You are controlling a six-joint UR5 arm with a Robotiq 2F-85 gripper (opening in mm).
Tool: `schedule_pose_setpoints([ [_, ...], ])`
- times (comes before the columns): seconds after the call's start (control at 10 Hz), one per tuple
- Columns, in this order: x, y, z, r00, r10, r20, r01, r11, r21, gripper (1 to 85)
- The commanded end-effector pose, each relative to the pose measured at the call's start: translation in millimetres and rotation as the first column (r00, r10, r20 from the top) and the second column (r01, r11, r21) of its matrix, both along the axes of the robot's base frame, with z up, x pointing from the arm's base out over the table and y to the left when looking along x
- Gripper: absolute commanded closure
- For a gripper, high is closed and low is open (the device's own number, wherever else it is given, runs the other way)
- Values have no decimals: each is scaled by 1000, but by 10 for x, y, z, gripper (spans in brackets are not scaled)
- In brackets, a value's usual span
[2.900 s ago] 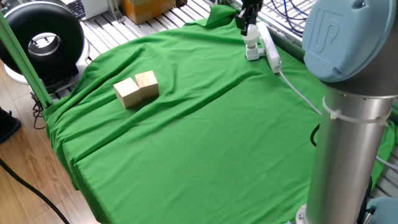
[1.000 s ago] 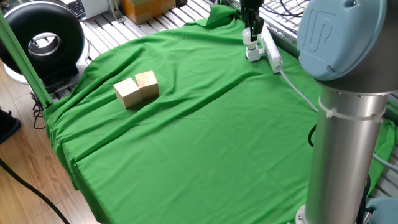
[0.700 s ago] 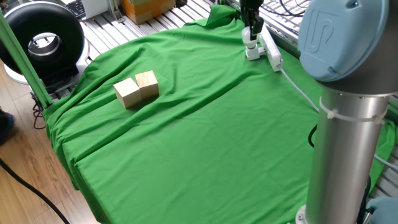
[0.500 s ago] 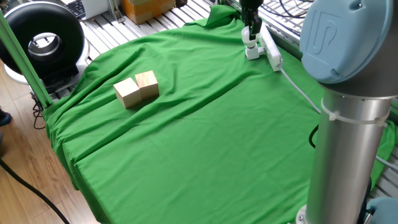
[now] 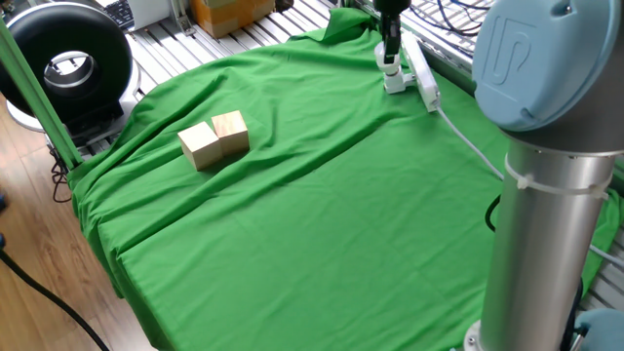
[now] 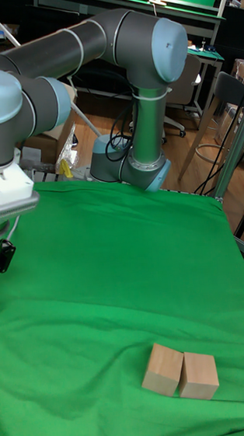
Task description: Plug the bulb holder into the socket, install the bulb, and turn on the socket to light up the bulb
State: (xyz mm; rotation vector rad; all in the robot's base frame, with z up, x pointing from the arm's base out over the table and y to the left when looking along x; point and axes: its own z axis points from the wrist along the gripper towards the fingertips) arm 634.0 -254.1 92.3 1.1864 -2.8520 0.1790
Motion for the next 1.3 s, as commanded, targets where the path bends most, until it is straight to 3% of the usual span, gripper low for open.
schedule_pose_setpoints([
  [0.0,30,17,29,990,-141,25,140,990,26,847],
  [0.4,22,34,16,958,-284,38,283,959,28,847],
  [0.7,18,5,-2,903,-424,67,424,905,13,847],
  [1.0,14,9,0,846,-527,83,527,850,17,847],
  [1.2,48,-48,2,813,-572,113,575,818,7,847],
])
